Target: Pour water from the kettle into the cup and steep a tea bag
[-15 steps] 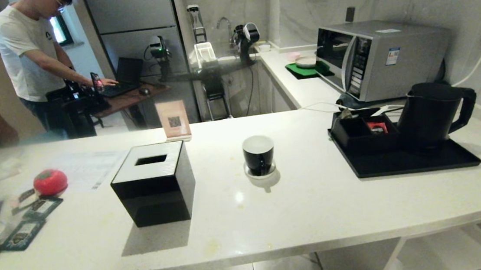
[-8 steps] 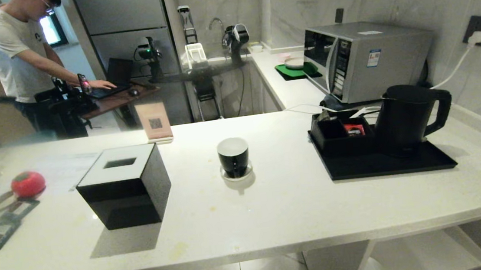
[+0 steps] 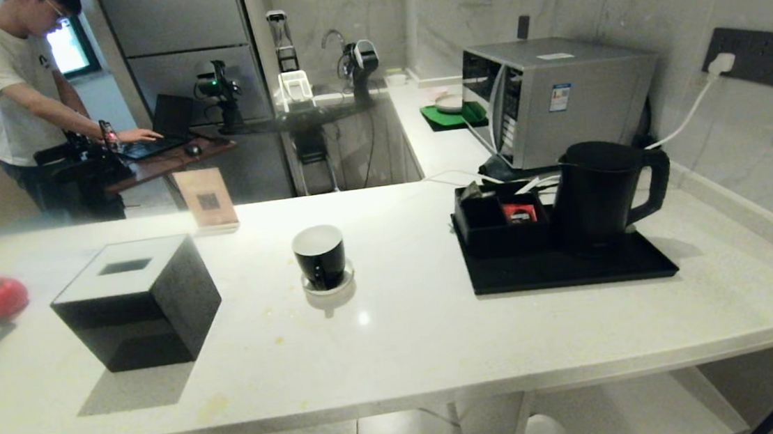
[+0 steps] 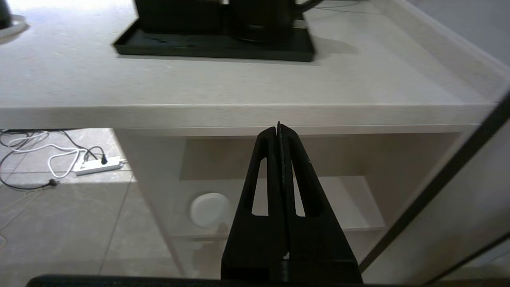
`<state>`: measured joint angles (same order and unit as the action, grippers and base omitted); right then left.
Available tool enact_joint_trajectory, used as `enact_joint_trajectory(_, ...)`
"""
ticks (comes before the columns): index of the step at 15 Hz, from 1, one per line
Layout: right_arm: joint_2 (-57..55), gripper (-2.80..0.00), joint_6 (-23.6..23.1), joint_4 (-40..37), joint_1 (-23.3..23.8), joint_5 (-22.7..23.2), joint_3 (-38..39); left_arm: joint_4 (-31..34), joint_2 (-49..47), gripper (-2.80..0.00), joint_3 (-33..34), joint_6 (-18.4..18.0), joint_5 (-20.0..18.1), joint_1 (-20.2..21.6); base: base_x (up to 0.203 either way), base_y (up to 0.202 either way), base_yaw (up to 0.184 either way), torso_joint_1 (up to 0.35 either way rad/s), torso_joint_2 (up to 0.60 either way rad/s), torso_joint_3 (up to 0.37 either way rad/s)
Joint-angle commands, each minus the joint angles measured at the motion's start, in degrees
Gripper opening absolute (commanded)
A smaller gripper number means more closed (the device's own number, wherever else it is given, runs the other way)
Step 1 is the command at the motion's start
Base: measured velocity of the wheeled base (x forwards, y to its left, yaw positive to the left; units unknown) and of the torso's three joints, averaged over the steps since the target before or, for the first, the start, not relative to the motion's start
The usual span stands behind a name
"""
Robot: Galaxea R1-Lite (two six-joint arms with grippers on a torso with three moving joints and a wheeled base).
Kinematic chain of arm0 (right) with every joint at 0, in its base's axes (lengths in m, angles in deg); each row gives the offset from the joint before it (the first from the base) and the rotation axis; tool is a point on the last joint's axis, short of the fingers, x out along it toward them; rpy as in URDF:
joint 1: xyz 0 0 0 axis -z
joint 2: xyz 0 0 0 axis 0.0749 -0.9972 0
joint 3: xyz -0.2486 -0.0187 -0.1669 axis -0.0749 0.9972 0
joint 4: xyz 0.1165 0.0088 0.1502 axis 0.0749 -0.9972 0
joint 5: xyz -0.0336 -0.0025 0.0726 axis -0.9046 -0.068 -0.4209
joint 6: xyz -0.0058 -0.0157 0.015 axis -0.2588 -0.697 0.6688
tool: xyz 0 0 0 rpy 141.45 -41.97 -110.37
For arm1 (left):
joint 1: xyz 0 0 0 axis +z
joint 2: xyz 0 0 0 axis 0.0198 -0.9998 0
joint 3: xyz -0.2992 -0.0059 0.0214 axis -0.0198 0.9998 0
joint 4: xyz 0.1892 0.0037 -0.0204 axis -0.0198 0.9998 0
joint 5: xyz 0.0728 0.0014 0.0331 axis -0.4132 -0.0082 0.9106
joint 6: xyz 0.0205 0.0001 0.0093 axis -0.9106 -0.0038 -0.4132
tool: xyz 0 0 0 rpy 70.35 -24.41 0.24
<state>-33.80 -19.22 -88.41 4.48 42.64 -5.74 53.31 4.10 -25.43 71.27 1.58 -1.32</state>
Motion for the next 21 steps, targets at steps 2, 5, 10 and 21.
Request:
enact_joint_trajectory(2,0.00,-2.80,-0.03,-0.01,-0.01,0.04,0.00,0.02,-0.09,-2.80,0.00,0.03,0.02,0.01,0.000,-0.189,0.000,0.003,0.00,0.005)
enact_joint_trajectory(5,0.00,-2.80,-0.03,-0.09,-0.01,0.04,0.09,0.02,-0.09,-2.80,0.00,0.03,0.02,0.01,0.000,-0.081,-0.002,0.002,0.00,0.000)
enact_joint_trajectory(10,0.00,-2.80,-0.03,-0.01,-0.01,0.04,0.04,0.02,-0.09,-2.80,0.00,0.03,0.02,0.01,0.000,0.000,0.000,0.000,0.00,0.000)
enact_joint_trajectory(21,0.00,-2.80,-0.03,0.61,-0.01,0.04,0.18,0.02,-0.09,-2.80,0.00,0.03,0.02,0.01,0.072,0.000,0.000,0.001,0.00,0.001)
